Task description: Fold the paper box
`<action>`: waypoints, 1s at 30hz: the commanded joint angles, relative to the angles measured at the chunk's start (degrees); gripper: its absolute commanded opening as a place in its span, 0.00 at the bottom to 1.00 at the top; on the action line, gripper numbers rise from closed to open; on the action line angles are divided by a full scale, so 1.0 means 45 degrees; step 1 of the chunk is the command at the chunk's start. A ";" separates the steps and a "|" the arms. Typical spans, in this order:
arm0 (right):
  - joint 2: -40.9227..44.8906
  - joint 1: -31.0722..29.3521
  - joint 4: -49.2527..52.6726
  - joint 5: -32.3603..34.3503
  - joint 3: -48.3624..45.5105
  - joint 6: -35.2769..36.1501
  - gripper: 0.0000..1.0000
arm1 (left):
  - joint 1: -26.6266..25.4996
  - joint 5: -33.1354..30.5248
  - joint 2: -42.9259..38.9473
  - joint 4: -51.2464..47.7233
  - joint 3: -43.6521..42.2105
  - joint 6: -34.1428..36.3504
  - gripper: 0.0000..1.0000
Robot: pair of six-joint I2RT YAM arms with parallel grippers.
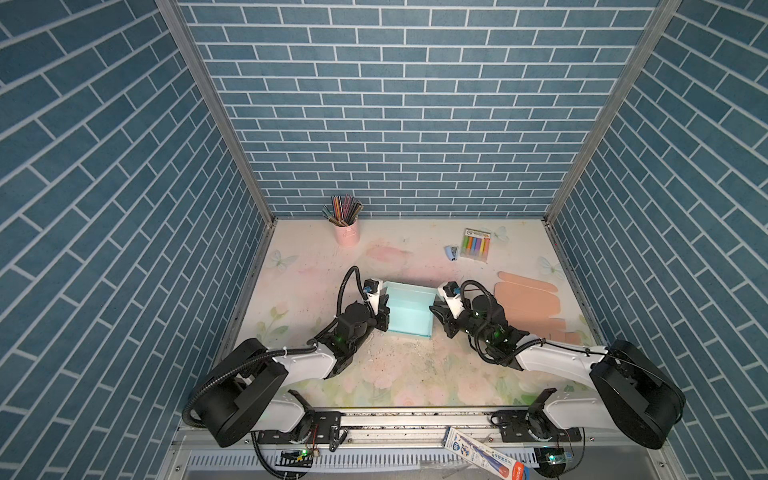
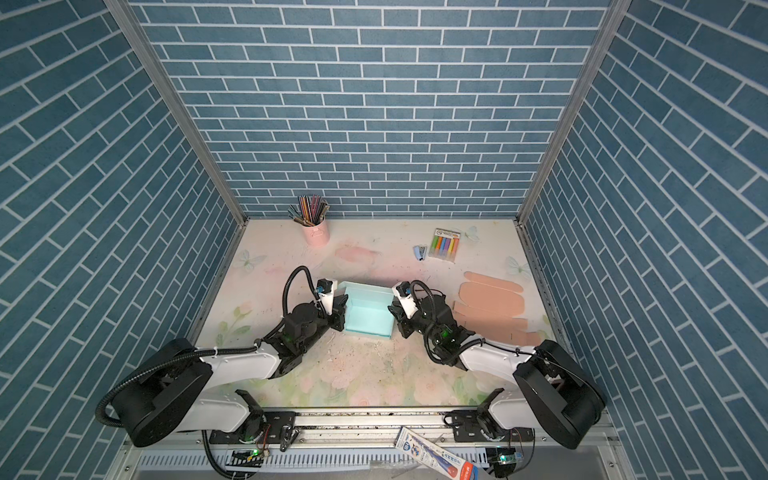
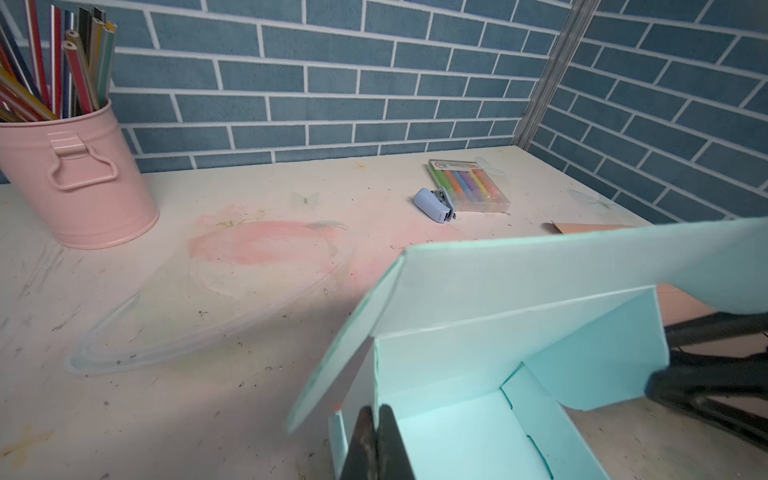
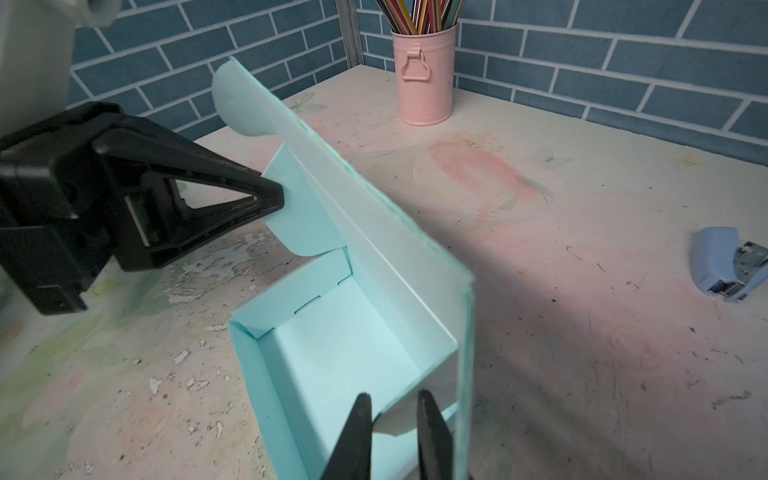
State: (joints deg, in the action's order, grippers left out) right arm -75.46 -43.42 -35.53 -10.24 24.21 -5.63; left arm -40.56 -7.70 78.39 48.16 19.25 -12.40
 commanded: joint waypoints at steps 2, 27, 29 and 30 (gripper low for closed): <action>0.0293 -0.0442 -0.0601 -0.0139 -0.0181 0.0278 0.21 | -0.0255 0.0014 0.0059 0.1140 -0.0521 0.0036 0.01; 0.1082 -0.0644 0.0162 0.0159 -0.0982 0.0766 0.20 | -0.1730 -0.0910 0.1232 0.3770 -0.1894 -0.0778 0.05; 0.1205 -0.0644 0.0168 0.0225 -0.1059 0.0795 0.20 | -0.2009 -0.1058 0.1299 0.3750 -0.1876 -0.0684 0.05; 0.1274 -0.0644 0.0161 0.0208 -0.1095 0.0821 0.20 | -0.2127 -0.1180 0.1327 0.3690 -0.1877 -0.0681 0.05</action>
State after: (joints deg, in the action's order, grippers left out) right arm -71.16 -45.71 -34.65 -8.67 19.73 -3.99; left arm -47.83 -14.22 83.29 65.36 11.31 -14.81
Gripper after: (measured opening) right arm 0.199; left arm 0.053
